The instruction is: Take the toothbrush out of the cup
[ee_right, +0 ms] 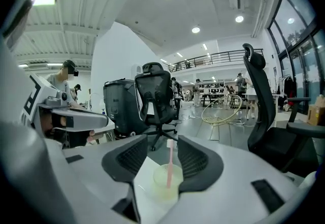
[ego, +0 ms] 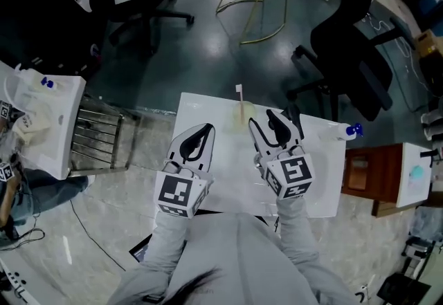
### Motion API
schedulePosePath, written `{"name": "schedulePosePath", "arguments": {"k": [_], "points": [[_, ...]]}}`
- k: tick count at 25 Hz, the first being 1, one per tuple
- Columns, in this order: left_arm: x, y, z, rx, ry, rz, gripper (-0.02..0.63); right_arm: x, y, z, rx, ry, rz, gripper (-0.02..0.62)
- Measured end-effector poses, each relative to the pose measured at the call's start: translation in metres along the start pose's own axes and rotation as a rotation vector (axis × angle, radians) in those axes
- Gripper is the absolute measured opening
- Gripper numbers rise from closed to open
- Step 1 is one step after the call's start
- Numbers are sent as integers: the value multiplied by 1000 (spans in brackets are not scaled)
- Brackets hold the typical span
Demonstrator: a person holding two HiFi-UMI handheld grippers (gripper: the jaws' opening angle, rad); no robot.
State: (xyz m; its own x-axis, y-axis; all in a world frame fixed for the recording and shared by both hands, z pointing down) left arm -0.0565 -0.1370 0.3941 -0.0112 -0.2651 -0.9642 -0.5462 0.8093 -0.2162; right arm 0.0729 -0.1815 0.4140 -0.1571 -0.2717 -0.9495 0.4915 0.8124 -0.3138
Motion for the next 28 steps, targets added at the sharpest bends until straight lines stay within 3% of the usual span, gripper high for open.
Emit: {"name": "schedulePosePath", "arguments": {"k": [14,28], "points": [[-9,-5,-25,25,31,-24,31,-34,-69,4,22,14,-127,173],[-29,-18,-34,20,68,-64,31,-61,-114,10,41,116,-238,167]]}}
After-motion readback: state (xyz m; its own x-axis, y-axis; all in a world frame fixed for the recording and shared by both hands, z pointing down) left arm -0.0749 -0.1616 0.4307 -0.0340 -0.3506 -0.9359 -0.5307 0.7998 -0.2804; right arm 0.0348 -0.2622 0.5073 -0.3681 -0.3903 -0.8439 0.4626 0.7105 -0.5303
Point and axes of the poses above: the fingertips, and each gripper's own axes: y backward along the fingers, z to its right, x out of its top, the point moved 2 cm from there along y, backward along the fingers, and after that the axes turned 6 degrees about -x, right-handed, at the moved point
